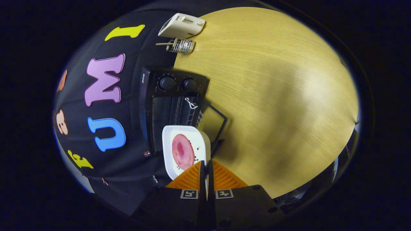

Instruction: Open the toaster oven, put the food inside, and close the toaster oven door.

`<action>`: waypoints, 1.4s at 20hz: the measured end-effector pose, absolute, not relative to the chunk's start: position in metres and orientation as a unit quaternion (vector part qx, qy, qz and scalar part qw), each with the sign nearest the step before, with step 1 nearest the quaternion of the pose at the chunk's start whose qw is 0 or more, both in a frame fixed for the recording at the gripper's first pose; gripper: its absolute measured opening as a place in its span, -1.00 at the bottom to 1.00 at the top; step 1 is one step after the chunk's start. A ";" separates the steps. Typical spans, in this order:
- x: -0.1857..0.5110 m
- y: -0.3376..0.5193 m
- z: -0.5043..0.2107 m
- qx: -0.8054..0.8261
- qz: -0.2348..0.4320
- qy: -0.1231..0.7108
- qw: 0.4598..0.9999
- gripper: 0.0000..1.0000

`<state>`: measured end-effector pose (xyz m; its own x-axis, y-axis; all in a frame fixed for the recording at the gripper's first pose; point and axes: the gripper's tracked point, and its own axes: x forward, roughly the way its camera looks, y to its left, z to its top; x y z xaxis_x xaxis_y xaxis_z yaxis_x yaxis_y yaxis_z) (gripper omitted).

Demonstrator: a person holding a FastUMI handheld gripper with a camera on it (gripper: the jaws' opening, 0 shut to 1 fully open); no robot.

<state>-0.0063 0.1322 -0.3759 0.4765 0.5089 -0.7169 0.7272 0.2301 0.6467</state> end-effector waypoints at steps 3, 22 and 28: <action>0.022 0.157 -0.390 0.617 -0.134 0.488 0.603 -0.90; 0.159 0.206 -0.451 0.660 -0.262 0.391 0.585 -0.85; 0.138 0.223 -0.429 0.673 -0.220 0.433 0.558 0.24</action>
<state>0.1378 0.2231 -0.4288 0.5287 0.3357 -0.7796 0.8281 -0.0023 0.5606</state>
